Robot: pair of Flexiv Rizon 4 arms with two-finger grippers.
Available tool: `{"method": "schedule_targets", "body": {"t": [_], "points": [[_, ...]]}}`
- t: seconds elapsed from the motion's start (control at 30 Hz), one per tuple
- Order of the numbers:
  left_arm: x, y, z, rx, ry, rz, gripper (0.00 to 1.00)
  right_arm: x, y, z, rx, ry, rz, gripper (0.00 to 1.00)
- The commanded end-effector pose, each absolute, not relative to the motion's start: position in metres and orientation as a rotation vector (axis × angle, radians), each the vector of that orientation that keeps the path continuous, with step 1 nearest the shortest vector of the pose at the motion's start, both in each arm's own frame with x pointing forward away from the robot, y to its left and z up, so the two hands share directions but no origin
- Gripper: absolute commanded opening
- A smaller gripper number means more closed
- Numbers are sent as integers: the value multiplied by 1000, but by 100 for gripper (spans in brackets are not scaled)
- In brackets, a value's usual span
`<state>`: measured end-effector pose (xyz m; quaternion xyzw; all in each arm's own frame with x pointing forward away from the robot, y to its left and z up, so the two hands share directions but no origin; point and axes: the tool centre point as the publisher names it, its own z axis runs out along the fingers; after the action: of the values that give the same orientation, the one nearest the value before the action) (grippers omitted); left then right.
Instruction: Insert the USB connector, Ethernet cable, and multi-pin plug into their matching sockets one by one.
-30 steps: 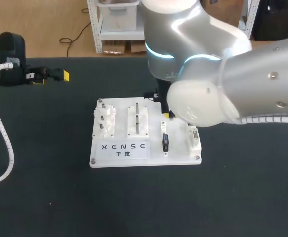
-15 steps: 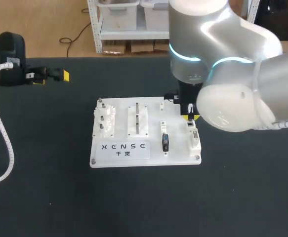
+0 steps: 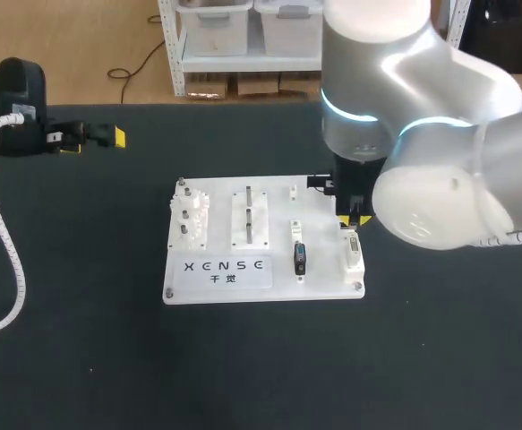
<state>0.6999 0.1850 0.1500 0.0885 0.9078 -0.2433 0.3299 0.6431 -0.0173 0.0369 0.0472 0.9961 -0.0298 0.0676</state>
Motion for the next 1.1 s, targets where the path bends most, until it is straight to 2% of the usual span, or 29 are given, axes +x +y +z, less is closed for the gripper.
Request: {"method": "schedule_targets", "body": {"t": [0.03, 1.1], "points": [[700, 185, 150, 231, 2374, -636, 100, 650, -14, 34, 145, 3010, -97, 0], [700, 185, 150, 231, 2374, -636, 100, 660, -9, 24, 145, 3028, -110, 0]]}}
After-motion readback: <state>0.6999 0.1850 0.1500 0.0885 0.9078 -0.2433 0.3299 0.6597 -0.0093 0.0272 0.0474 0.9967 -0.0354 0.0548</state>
